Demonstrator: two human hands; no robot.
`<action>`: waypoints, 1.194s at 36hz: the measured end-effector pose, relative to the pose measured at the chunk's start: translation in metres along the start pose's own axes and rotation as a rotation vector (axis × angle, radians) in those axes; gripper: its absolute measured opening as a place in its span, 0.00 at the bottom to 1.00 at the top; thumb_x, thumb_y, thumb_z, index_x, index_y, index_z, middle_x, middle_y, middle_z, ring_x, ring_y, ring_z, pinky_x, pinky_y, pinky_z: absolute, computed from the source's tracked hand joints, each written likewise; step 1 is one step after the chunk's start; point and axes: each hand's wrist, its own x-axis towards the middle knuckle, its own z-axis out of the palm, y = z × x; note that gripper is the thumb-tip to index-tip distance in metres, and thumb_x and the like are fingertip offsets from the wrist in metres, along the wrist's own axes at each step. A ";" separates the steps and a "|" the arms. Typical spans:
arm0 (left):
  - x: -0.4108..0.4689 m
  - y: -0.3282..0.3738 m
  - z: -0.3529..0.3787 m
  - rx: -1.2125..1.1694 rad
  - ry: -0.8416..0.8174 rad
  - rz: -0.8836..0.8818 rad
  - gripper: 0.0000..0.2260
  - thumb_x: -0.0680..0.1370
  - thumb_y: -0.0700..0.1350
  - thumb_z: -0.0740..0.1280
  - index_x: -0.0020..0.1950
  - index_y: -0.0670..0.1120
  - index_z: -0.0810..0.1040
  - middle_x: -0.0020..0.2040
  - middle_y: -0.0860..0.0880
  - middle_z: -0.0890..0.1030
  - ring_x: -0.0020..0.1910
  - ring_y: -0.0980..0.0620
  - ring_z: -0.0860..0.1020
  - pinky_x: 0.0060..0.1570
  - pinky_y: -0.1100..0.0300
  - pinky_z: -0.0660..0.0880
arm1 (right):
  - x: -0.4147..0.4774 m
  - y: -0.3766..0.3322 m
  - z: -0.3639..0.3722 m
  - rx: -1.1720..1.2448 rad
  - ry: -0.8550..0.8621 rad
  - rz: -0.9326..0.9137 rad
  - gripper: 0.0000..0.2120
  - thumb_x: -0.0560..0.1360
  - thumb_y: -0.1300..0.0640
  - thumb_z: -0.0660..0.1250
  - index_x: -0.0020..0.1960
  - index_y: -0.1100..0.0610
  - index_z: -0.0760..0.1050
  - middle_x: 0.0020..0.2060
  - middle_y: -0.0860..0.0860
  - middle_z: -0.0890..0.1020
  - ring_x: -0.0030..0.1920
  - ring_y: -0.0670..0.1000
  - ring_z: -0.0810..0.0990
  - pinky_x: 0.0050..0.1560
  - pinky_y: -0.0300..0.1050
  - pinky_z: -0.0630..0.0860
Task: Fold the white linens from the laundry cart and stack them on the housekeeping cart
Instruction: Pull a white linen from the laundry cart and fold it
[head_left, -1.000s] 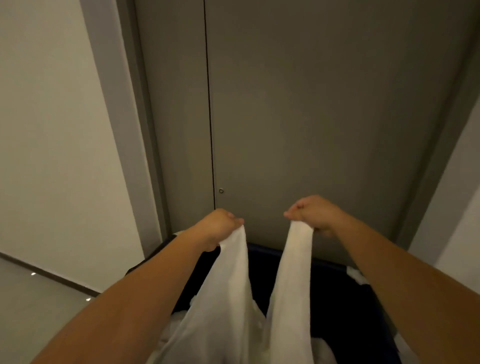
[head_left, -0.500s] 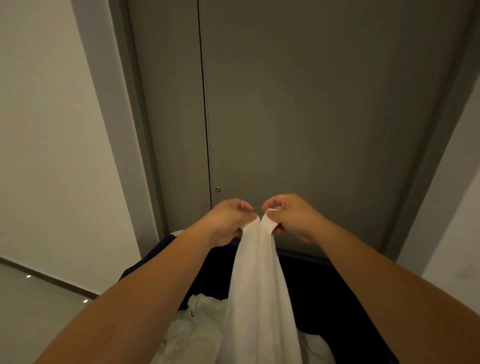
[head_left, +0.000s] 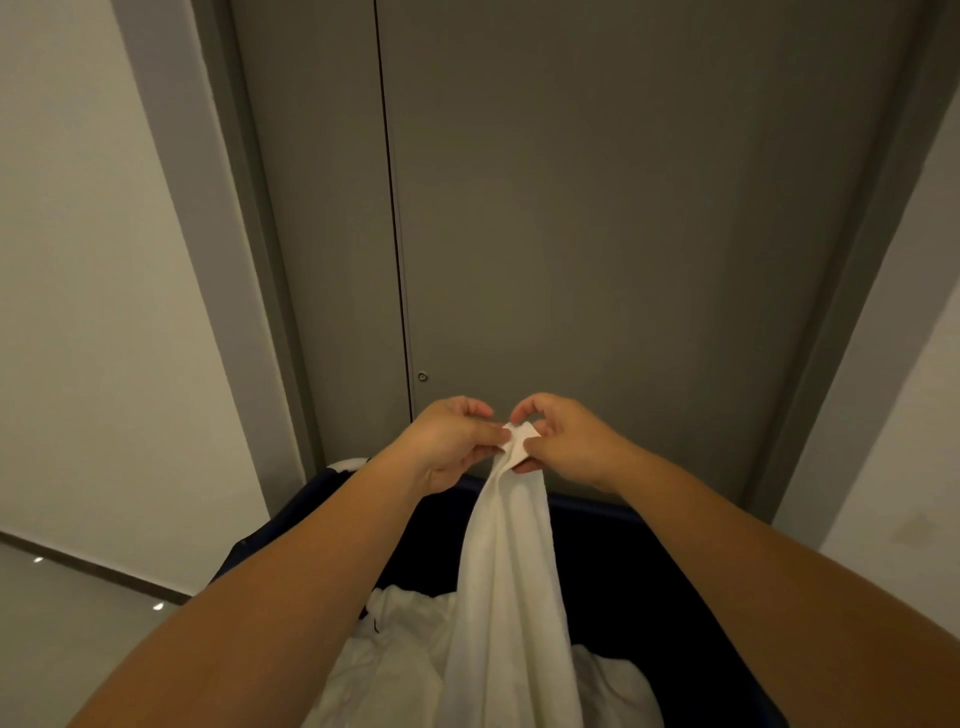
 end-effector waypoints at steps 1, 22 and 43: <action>0.000 0.000 0.000 -0.007 0.005 0.002 0.12 0.73 0.26 0.67 0.48 0.41 0.71 0.43 0.41 0.79 0.40 0.48 0.81 0.42 0.59 0.78 | 0.001 0.001 0.000 -0.001 -0.013 -0.013 0.15 0.75 0.71 0.63 0.57 0.57 0.70 0.47 0.59 0.83 0.46 0.54 0.85 0.50 0.49 0.82; 0.003 0.011 0.008 -0.096 0.110 0.072 0.29 0.70 0.28 0.72 0.61 0.46 0.60 0.56 0.42 0.70 0.54 0.45 0.78 0.49 0.58 0.79 | 0.010 0.007 -0.010 -0.148 -0.072 -0.156 0.11 0.79 0.67 0.59 0.55 0.62 0.79 0.48 0.56 0.84 0.48 0.49 0.84 0.53 0.43 0.80; 0.005 0.008 0.002 0.299 0.066 0.251 0.19 0.70 0.34 0.75 0.48 0.47 0.67 0.41 0.47 0.70 0.41 0.52 0.70 0.49 0.55 0.74 | 0.005 0.002 -0.018 -0.293 0.008 -0.186 0.04 0.78 0.59 0.65 0.50 0.51 0.76 0.32 0.49 0.82 0.29 0.44 0.77 0.35 0.40 0.75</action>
